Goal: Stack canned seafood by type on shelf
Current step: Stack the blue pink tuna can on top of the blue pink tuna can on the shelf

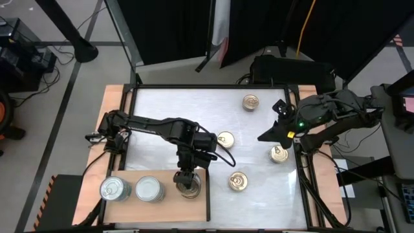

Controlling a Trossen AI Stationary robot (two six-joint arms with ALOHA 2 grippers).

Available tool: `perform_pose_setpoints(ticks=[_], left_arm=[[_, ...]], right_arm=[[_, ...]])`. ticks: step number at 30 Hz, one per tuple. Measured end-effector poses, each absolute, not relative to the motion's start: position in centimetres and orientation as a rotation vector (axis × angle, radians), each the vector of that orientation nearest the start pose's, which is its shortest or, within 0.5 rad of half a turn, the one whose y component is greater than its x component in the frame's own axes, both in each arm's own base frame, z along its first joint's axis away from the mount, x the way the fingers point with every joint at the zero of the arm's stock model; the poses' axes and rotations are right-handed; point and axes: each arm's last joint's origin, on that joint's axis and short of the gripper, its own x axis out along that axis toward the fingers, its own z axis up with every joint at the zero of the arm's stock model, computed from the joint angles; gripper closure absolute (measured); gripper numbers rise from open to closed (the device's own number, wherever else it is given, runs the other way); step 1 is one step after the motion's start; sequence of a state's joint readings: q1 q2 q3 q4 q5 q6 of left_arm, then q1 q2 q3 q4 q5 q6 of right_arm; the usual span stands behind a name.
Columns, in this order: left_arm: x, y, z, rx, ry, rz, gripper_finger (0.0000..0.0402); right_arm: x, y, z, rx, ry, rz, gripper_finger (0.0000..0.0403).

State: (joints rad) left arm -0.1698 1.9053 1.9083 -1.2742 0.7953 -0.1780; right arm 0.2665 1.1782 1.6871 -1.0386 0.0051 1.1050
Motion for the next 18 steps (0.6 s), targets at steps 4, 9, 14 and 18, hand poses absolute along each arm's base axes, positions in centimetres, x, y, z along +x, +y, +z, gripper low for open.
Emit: perform_pose_setpoints(ticks=[4, 9, 14, 18], left_arm=[[36.87, -8.57, 33.02, -0.564, 1.326, -0.739, 0.0202], [36.90, -8.58, 33.01, -0.585, 1.338, -0.713, 0.0201], [36.96, -8.43, 32.95, -0.597, 1.352, -0.661, 0.0174], [36.98, -8.39, 32.91, -0.582, 1.351, -0.641, 0.0130]], right_arm=[[18.06, 4.92, 47.03, 0.974, 0.608, -0.052, 0.0403], [18.05, 4.92, 47.01, 0.945, 0.609, -0.043, 0.0403], [18.04, 4.91, 46.98, 0.924, 0.612, -0.039, 0.0403], [18.02, 4.91, 46.92, 0.915, 0.617, -0.040, 0.0403]])
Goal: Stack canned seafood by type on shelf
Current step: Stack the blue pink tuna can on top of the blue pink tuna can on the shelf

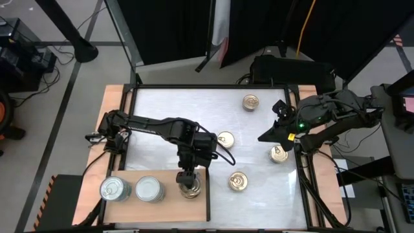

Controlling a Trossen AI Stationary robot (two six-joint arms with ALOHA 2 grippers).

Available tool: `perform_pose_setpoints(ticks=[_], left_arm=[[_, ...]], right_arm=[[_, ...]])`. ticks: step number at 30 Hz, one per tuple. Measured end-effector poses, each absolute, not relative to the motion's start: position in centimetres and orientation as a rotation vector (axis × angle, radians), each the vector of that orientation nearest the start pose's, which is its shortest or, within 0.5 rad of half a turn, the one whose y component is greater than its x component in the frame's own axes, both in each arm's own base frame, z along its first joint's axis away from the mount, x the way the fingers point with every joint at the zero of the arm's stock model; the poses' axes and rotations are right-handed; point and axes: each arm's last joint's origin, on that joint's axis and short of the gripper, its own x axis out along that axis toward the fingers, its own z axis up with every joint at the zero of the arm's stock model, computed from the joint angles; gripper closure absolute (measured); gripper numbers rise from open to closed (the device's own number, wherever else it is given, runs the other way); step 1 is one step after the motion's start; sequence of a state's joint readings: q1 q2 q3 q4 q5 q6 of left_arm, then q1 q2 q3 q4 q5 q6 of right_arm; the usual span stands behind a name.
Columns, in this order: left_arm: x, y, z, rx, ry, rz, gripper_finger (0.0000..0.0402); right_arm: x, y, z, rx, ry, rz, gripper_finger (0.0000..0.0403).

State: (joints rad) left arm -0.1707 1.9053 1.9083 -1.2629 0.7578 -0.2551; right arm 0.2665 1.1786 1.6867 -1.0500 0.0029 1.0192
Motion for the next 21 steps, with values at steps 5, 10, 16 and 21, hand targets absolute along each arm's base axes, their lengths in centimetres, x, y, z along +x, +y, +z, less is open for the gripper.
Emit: perform_pose_setpoints(ticks=[5, 10, 16, 21], left_arm=[[37.16, -8.42, 32.97, -0.575, 1.329, -0.649, 0.0108], [37.19, -8.42, 32.97, -0.572, 1.327, -0.645, 0.0107], [37.01, -8.39, 32.92, -0.594, 1.353, -0.631, 0.0107], [36.67, -8.36, 32.84, -0.620, 1.397, -0.619, 0.0107]], right_arm=[[18.02, 4.91, 46.92, 0.901, 0.617, -0.035, 0.0403], [18.02, 4.90, 46.91, 0.887, 0.618, -0.032, 0.0403], [18.01, 4.90, 46.90, 0.880, 0.620, -0.027, 0.0403], [18.01, 4.89, 46.90, 0.873, 0.620, -0.025, 0.0403]])
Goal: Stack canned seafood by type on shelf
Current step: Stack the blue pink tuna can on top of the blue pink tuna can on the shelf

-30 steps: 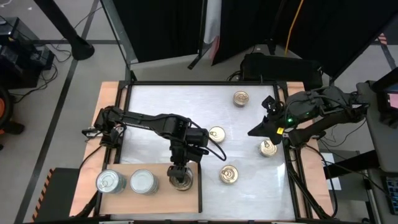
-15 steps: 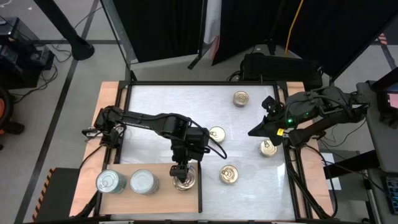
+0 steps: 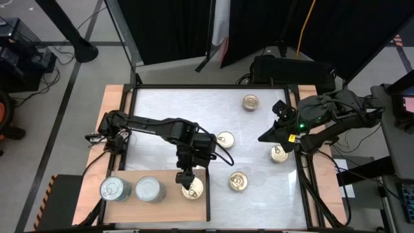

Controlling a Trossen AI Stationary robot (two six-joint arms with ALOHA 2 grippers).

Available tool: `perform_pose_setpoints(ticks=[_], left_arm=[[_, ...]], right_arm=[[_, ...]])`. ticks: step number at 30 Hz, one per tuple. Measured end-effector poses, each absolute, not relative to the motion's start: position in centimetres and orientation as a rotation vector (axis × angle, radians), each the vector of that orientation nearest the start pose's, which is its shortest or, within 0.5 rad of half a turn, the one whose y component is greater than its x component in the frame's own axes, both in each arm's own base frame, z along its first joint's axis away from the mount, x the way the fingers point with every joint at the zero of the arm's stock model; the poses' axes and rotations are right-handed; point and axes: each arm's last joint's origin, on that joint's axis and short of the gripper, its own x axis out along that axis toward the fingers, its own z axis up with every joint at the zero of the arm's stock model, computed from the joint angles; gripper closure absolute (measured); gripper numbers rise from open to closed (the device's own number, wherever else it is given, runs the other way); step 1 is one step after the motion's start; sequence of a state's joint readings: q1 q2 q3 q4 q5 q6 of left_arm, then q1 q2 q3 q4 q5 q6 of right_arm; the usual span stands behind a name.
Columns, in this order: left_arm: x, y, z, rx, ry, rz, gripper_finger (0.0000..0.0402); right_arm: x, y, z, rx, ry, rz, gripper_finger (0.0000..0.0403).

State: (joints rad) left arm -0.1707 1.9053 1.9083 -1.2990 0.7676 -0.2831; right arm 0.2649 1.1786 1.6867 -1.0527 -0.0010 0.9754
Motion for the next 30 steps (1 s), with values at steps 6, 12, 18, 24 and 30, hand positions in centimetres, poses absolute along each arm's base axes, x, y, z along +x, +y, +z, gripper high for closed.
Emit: perform_pose_setpoints(ticks=[6, 12, 18, 24, 30], left_arm=[[36.4, -8.3, 32.8, -0.637, 1.429, -0.608, 0.0107], [36.1, -8.2, 32.7, -0.625, 1.464, -0.581, 0.0107], [35.8, -8.0, 32.7, -0.590, 1.478, -0.530, 0.0107], [35.1, -7.8, 33.6, -0.555, 1.450, -0.510, 0.0110], [34.9, -7.8, 33.9, -0.569, 1.450, -0.500, 0.0127]], right_arm=[[18.0, 4.9, 46.9, 0.872, 0.620, -0.025, 0.0403], [18.0, 4.9, 46.9, 0.872, 0.620, -0.025, 0.0403], [18.0, 4.9, 46.9, 0.873, 0.621, -0.025, 0.0403], [17.8, 4.8, 46.6, 0.865, 0.649, -0.041, 0.0403], [17.3, 4.6, 45.7, 0.794, 0.741, -0.109, 0.0403]])
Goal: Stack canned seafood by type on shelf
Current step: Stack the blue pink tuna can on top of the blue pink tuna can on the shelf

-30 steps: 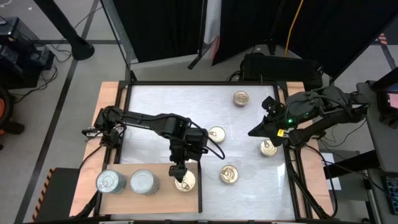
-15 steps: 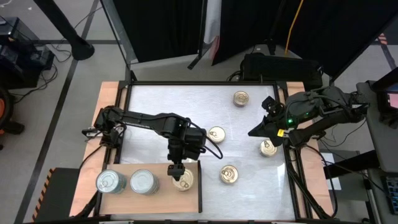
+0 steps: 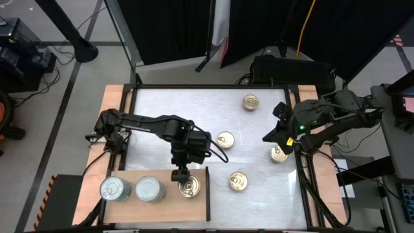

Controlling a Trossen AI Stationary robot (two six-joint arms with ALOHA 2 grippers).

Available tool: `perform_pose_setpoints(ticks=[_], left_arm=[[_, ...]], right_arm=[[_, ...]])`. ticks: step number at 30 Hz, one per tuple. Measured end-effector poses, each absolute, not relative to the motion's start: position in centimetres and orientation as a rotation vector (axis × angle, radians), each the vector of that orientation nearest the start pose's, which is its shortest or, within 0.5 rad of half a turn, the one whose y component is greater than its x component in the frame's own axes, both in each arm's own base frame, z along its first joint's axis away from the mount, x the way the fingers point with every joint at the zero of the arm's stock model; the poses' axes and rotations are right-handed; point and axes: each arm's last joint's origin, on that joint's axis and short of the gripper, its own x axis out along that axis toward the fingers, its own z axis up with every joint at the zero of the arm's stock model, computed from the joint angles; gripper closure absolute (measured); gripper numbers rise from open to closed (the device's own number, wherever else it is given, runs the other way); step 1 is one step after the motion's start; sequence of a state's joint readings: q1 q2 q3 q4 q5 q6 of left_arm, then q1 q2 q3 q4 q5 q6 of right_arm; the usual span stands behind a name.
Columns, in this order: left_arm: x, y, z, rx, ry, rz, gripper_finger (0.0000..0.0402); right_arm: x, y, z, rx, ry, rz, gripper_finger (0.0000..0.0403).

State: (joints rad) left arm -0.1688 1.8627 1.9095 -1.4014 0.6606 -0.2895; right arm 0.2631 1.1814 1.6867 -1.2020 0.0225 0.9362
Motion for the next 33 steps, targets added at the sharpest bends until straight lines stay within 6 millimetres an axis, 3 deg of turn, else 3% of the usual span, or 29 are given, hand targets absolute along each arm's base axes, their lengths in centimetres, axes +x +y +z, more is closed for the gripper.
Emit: perform_pose_setpoints(ticks=[4, 8, 14, 19, 23, 26, 29, 33], left_arm=[[34.9, -7.0, 34.8, -0.675, 1.446, -0.439, 0.0145], [34.5, -5.9, 38.5, -0.677, 1.307, -0.361, 0.0176], [33.1, -4.6, 44.8, -0.503, 0.940, -0.145, 0.0243], [31.4, -3.7, 48.4, -0.416, 0.706, 0.045, 0.0278], [30.6, -3.0, 49.2, -0.413, 0.651, 0.129, 0.0280], [30.2, -2.6, 49.4, -0.428, 0.645, 0.178, 0.0281], [30.1, -2.7, 49.5, -0.429, 0.641, 0.179, 0.0281], [30.1, -2.9, 49.4, -0.420, 0.644, 0.172, 0.0281]], right_arm=[[16.9, 4.3, 44.1, 0.697, 0.839, -0.310, 0.0403], [16.3, 4.3, 41.2, 0.631, 1.025, -0.444, 0.0403], [16.0, 3.5, 35.0, 0.687, 1.154, -0.650, 0.0403], [16.2, 2.5, 28.6, 0.820, 1.237, -0.608, 0.0403], [15.6, 1.5, 24.0, 0.871, 1.312, -0.603, 0.0403], [14.8, 0.9, 21.6, 0.833, 1.380, -0.628, 0.0403], [14.8, 0.6, 20.4, 0.836, 1.387, -0.593, 0.0403], [15.2, 0.4, 20.3, 0.856, 1.334, -0.585, 0.0403]])
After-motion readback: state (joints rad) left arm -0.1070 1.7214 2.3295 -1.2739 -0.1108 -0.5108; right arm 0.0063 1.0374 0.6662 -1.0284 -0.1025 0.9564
